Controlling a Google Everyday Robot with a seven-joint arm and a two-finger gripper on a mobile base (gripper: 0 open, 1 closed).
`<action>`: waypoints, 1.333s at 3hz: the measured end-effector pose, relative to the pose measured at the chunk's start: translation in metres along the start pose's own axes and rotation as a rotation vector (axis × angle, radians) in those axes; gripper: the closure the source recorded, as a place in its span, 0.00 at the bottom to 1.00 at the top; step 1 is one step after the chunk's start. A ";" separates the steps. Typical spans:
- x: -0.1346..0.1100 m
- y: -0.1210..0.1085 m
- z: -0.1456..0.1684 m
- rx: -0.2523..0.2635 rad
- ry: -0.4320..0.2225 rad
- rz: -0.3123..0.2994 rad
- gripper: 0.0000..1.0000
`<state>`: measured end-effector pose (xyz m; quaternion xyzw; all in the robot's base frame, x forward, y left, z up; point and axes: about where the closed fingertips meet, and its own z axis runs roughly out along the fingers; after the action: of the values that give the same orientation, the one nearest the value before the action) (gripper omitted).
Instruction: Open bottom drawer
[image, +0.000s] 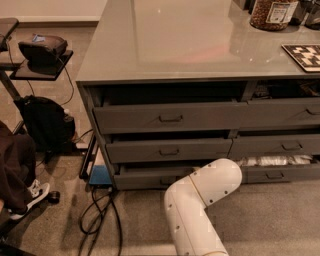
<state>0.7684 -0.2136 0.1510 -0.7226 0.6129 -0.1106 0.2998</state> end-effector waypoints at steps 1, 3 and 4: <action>-0.008 -0.002 -0.004 -0.004 -0.022 -0.014 1.00; -0.009 0.008 -0.017 -0.003 -0.062 -0.016 1.00; -0.010 0.007 -0.019 -0.003 -0.062 -0.016 1.00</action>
Offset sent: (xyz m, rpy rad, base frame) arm -0.2156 0.0156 -0.0057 0.1589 0.0914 0.3274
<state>0.7504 -0.2106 0.1639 -0.7309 0.5977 -0.0896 0.3169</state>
